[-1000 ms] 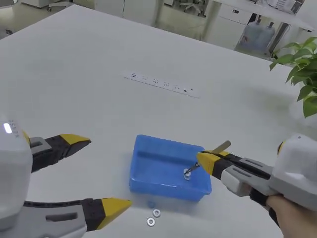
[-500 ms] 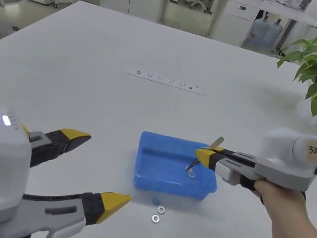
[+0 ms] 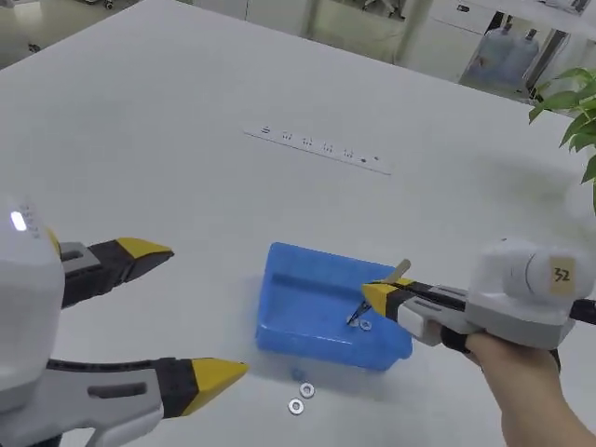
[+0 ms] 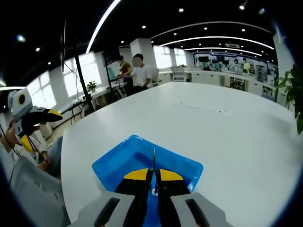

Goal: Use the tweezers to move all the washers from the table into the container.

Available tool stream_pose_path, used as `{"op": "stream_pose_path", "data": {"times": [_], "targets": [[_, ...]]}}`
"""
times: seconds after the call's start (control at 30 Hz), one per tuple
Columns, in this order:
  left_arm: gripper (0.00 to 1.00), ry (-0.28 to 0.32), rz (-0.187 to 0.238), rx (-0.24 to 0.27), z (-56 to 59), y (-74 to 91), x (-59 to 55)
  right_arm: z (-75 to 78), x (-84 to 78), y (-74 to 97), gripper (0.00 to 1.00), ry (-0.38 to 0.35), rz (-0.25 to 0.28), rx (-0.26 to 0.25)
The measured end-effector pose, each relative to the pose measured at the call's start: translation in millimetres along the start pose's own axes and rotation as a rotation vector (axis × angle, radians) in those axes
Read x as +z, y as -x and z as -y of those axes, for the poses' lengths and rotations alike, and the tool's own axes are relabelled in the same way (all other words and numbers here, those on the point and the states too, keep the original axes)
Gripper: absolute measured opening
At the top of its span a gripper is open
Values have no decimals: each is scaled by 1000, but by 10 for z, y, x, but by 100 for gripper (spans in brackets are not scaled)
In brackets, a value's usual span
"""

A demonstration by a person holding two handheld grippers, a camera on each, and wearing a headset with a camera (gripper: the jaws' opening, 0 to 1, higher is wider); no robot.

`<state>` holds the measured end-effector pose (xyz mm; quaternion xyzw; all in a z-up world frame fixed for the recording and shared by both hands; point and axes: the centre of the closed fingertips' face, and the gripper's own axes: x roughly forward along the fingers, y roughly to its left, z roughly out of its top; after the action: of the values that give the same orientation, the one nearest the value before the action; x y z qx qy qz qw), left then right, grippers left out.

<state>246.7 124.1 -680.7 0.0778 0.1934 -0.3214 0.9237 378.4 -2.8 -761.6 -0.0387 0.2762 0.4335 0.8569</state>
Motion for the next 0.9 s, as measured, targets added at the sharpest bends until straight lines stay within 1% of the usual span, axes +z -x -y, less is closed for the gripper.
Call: {"op": "stream_pose_path", "data": {"times": [0.23, 0.43, 0.63, 0.73, 0.9], "targets": [[66, 1, -1, 1, -3, 1, -4, -3, -39, -37, 2, 7, -8, 0], [67, 0, -1, 2, -6, 0, -3, -27, -25, -14, 3, 20, -6, -2], [67, 1, 2, -3, 11, -5, 4, -62, 88, 78, 3, 10, 39, -4], [66, -1, 0, -6, 18, -9, -3, -121, 165, 141, 3, 9, 68, 4], [66, -2, -2, -11, 27, -17, -9, -282, 291, 230, 3, 15, 111, 43]]}}
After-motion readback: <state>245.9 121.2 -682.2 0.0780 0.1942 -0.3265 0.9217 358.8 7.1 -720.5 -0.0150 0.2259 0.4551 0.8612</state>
